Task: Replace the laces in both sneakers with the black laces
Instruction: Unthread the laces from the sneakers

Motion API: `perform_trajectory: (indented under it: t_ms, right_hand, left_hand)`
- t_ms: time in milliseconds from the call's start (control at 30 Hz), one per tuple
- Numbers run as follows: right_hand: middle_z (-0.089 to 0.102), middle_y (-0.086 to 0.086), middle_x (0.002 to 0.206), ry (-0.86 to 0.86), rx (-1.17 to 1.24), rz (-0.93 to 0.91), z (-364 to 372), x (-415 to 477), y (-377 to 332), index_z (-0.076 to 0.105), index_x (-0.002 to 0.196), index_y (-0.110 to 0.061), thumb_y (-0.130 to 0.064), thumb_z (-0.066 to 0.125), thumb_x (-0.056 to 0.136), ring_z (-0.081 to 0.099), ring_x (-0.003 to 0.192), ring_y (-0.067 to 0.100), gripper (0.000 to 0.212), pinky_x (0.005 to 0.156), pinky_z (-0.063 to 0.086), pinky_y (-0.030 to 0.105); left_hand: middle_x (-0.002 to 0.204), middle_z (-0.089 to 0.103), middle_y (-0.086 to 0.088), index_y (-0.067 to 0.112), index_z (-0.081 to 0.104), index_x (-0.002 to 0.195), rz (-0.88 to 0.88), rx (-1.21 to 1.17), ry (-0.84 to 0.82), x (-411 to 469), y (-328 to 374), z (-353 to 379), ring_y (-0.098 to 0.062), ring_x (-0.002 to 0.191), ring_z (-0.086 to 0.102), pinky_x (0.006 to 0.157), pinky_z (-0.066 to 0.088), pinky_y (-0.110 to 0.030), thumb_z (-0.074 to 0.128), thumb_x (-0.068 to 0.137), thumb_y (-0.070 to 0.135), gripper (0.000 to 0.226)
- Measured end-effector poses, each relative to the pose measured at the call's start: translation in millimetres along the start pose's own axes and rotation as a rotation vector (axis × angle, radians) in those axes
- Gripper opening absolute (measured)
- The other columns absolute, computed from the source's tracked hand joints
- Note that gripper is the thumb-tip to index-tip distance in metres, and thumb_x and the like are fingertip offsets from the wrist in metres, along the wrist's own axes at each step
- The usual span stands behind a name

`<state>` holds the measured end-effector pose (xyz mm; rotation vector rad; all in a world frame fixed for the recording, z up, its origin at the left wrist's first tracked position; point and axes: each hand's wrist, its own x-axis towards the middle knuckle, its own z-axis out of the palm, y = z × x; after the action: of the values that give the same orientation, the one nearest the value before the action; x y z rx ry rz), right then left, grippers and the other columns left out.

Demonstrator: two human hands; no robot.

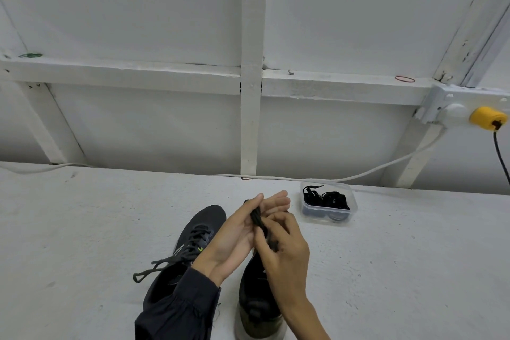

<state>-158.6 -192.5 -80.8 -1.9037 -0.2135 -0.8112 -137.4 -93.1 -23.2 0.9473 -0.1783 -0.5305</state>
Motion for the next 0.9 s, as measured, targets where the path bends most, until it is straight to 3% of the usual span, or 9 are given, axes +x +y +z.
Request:
perform_trajectory:
  t_ms: [133, 267, 400, 467, 567, 667, 767, 900]
  right_hand:
    - [0.059, -0.014, 0.094, -0.073, 0.162, 0.126, -2.4, 0.9, 3.9, 0.072, 0.095, -0.015, -0.022, 0.058, 0.089, 0.059, 0.076, 0.008, 0.017, 0.064, 0.044, 0.013]
    - [0.063, -0.001, 0.094, -0.222, 0.386, 0.221, -14.0, 12.6, 4.8, 0.074, 0.093, -0.015, -0.014, 0.058, 0.088, 0.062, 0.087, 0.013, 0.016, 0.072, 0.047, 0.017]
    - [0.059, -0.009, 0.103, -0.319, 0.177, 0.11, -20.5, 22.0, 15.8, 0.069, 0.099, -0.027, -0.038, 0.05, 0.093, 0.059, 0.1, 0.015, 0.023, 0.082, 0.05, 0.03]
    - [0.052, -0.017, 0.108, -0.347, 0.017, 0.038, -25.2, 26.9, 21.9, 0.065, 0.102, -0.033, -0.042, 0.044, 0.092, 0.055, 0.104, 0.011, 0.025, 0.08, 0.049, 0.027]
    - [0.047, -0.018, 0.114, -0.334, -0.133, -0.099, -30.7, 34.1, 26.8, 0.063, 0.111, -0.033, -0.033, 0.042, 0.091, 0.05, 0.104, 0.001, 0.029, 0.072, 0.046, 0.014]
    - [0.049, -0.009, 0.118, -0.338, -0.212, -0.214, -32.7, 40.6, 33.5, 0.065, 0.109, -0.021, -0.022, 0.042, 0.089, 0.052, 0.098, 0.005, 0.03, 0.064, 0.05, 0.024]
    - [0.051, -0.001, 0.118, -0.343, -0.253, -0.307, -34.9, 47.2, 38.4, 0.065, 0.099, -0.01, -0.018, 0.041, 0.09, 0.057, 0.096, 0.014, 0.027, 0.058, 0.052, 0.035]
    - [0.05, -0.004, 0.107, -0.273, -0.277, -0.431, -32.9, 48.4, 38.8, 0.065, 0.095, -0.008, -0.013, 0.05, 0.09, 0.056, 0.085, 0.016, 0.017, 0.055, 0.048, 0.028]
  left_hand:
    - [0.135, 0.059, -0.011, 0.0, 0.054, 0.133, -0.03, -0.05, 0.003, 1.0, -1.9, 0.5, -0.015, 0.128, 0.054, 0.104, 0.046, -0.027, 0.035, 0.101, 0.034, 0.051]
    - [0.138, 0.057, -0.01, -0.003, 0.053, 0.133, -0.012, -0.016, 0.017, 2.3, -2.3, -2.7, -0.017, 0.131, 0.051, 0.097, 0.05, -0.025, 0.032, 0.101, 0.035, 0.053]
    - [0.138, 0.057, -0.007, -0.002, 0.052, 0.134, 0.018, -0.063, 0.034, 2.5, -3.9, 0.8, -0.015, 0.132, 0.05, 0.107, 0.043, -0.026, 0.032, 0.102, 0.033, 0.052]
    - [0.137, 0.057, -0.012, -0.004, 0.05, 0.135, 0.046, -0.105, 0.054, 4.0, -6.3, 2.1, -0.018, 0.131, 0.051, 0.11, 0.04, -0.028, 0.034, 0.101, 0.033, 0.052]
    - [0.137, 0.056, -0.019, -0.008, 0.05, 0.133, 0.063, -0.165, 0.11, 8.1, -11.0, 3.0, -0.024, 0.131, 0.051, 0.115, 0.034, -0.037, 0.037, 0.101, 0.031, 0.052]
    - [0.135, 0.057, -0.02, -0.01, 0.052, 0.13, 0.085, -0.229, 0.179, 11.5, -13.7, 6.8, -0.026, 0.131, 0.051, 0.117, 0.03, -0.04, 0.041, 0.1, 0.03, 0.051]
    - [0.129, 0.062, -0.018, -0.009, 0.058, 0.123, 0.109, -0.271, 0.227, 11.0, -13.5, 12.5, -0.025, 0.127, 0.054, 0.112, 0.038, -0.037, 0.045, 0.095, 0.03, 0.049]
    - [0.127, 0.064, -0.016, -0.007, 0.059, 0.122, 0.135, -0.309, 0.284, 9.1, -12.6, 15.7, -0.02, 0.12, 0.06, 0.097, 0.051, -0.029, 0.049, 0.092, 0.03, 0.049]
